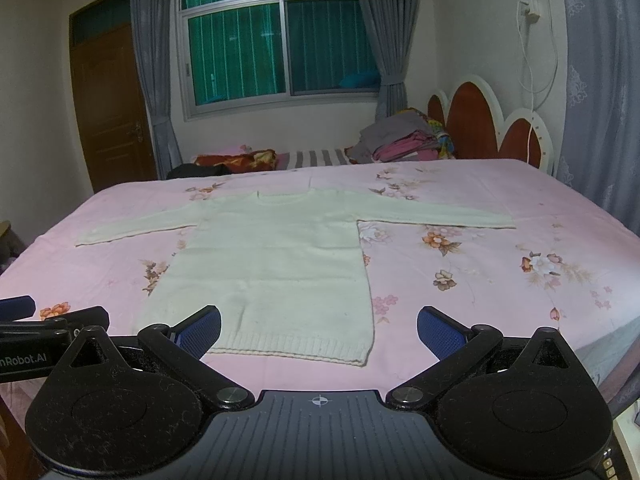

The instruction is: Fold small clothes

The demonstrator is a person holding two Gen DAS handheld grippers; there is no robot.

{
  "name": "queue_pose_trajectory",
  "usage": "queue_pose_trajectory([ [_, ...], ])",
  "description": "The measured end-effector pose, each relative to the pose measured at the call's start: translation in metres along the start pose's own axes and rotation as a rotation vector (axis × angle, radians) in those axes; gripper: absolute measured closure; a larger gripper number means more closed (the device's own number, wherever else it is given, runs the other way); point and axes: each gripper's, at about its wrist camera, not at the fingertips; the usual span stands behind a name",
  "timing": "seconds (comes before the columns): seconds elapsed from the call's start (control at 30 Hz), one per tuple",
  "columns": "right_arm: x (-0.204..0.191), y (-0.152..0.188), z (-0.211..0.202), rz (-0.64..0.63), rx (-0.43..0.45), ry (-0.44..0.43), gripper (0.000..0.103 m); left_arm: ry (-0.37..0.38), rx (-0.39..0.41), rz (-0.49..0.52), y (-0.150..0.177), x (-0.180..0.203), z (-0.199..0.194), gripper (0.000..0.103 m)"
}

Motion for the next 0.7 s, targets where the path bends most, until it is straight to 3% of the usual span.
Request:
queue_pose_trajectory([
  [0.7,0.0038,0.0012,-0.0003,-0.001,0.0,-0.008,0.0,-0.013,-0.005,-0.011,0.0025,0.0018,-0.0009,0.0],
])
Point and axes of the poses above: each gripper's, at about its wrist camera, not at the fingertips, and z roughly the way its jaws point, x to its right, y to its underside, and after that the axes turned 5 degrees about y, right-handed
